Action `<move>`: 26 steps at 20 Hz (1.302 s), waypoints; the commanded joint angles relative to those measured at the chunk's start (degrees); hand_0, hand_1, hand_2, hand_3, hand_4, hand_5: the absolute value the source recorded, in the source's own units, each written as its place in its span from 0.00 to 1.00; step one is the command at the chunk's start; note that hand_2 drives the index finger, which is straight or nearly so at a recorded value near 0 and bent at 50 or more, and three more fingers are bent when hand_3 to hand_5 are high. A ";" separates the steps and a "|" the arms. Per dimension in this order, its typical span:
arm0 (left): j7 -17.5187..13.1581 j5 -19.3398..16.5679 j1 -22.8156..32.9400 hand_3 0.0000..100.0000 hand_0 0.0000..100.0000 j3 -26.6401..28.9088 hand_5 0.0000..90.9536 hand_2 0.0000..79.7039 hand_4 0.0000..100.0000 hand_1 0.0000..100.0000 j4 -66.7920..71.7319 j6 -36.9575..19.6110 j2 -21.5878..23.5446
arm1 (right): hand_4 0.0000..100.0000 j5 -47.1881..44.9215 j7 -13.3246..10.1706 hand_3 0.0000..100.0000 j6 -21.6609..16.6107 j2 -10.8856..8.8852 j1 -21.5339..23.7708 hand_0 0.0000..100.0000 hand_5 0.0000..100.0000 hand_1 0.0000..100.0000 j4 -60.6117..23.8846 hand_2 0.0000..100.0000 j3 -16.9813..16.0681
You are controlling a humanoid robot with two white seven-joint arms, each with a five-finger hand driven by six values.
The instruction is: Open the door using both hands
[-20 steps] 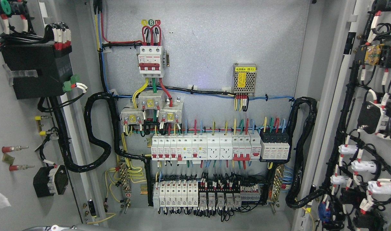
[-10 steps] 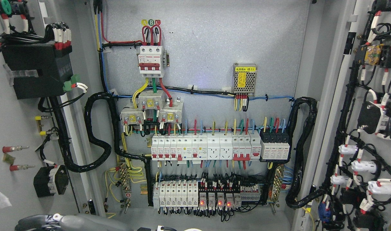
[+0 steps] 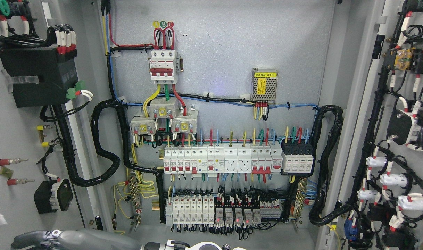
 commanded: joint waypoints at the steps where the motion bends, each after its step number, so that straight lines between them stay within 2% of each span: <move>1: -0.09 0.00 -0.79 0.03 0.29 0.00 0.00 0.03 0.03 0.00 -0.97 0.02 1.15 | 0.00 -1.07 0.01 0.00 -0.04 0.00 -1.78 0.22 0.00 0.00 0.26 0.00 2.07; 17: 0.08 0.00 -0.79 0.03 0.29 0.00 0.00 0.03 0.03 0.00 -1.05 0.02 1.15 | 0.00 -2.91 0.09 0.00 -0.13 0.00 -6.18 0.22 0.00 0.00 0.97 0.00 5.85; 26: 0.17 0.00 -0.79 0.03 0.29 -0.09 0.00 0.03 0.03 0.00 -1.05 0.02 1.06 | 0.00 -3.62 0.01 0.00 -0.30 0.00 -7.15 0.22 0.00 0.00 1.14 0.00 5.85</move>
